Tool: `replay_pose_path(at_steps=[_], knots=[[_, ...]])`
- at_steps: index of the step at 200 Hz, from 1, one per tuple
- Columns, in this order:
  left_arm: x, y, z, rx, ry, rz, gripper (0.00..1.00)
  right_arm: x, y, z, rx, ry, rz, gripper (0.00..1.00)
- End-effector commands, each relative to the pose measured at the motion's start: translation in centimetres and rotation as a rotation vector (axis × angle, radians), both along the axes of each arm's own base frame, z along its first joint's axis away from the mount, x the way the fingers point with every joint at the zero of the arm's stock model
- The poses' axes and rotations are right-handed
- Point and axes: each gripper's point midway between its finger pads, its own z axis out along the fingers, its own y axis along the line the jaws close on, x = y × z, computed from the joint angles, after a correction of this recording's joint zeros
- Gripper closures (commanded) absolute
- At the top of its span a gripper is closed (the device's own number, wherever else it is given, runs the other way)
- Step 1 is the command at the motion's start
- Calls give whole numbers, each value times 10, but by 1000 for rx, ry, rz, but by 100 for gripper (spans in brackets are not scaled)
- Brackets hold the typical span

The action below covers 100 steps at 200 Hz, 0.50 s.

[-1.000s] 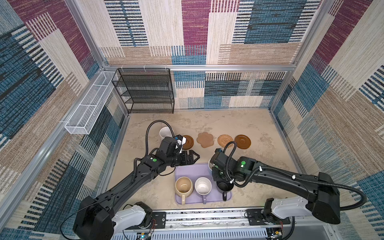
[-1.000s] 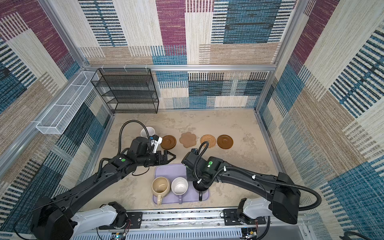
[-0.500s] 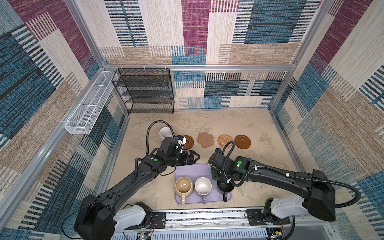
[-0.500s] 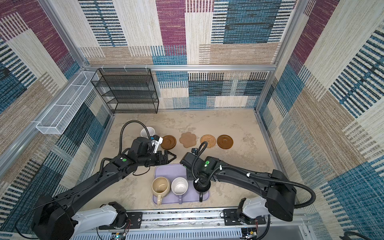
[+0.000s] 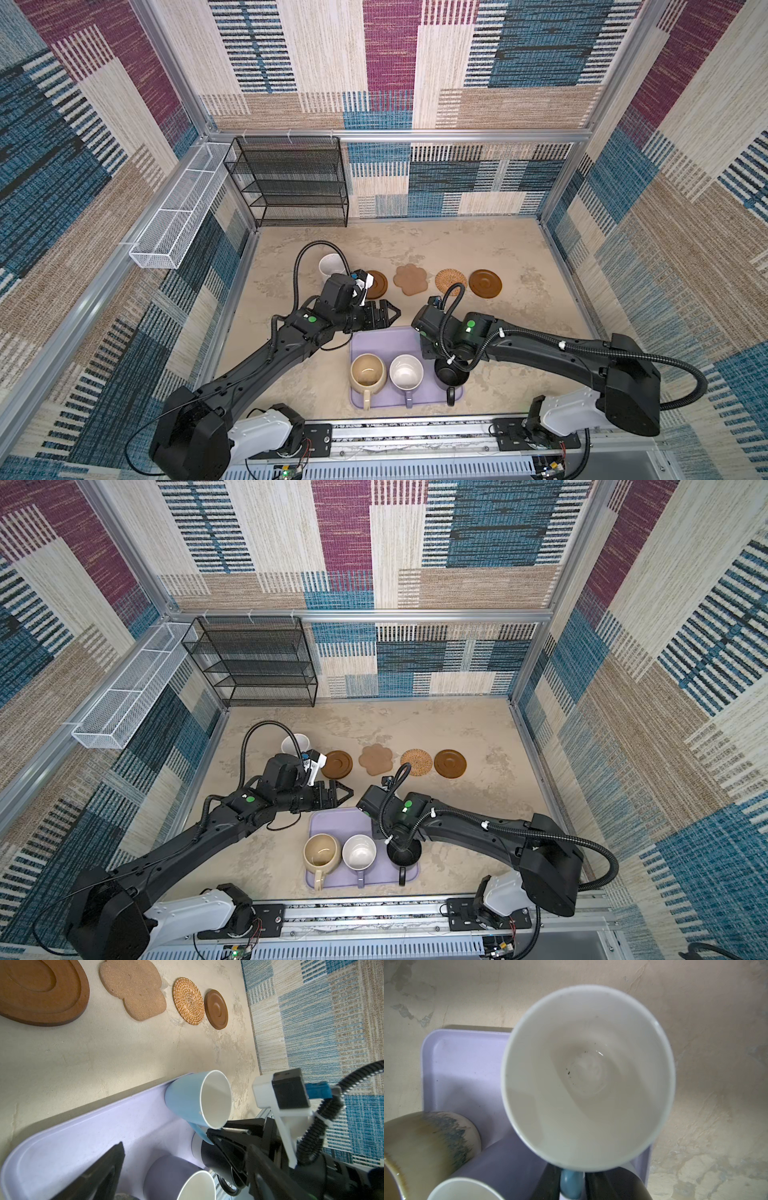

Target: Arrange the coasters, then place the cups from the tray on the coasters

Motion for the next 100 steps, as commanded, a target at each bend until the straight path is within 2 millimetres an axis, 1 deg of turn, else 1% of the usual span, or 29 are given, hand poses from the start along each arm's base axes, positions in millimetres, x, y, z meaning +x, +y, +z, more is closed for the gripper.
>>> replay_pose_path(at_steps=[1,45,72,100], knots=[[2,-5,7,-30,-13,-5,6,6,0,1,-10,-20,0,78],[2,-3,8,-27,-18,-2,6,11,-1,-5,-10,-18,9,81],[2,-2,7,-27,-18,4,6,15,2,-6,12,-21,21,81],[2,-3,6,-25,-16,3,6,18,0,-9,4,-19,18,77]])
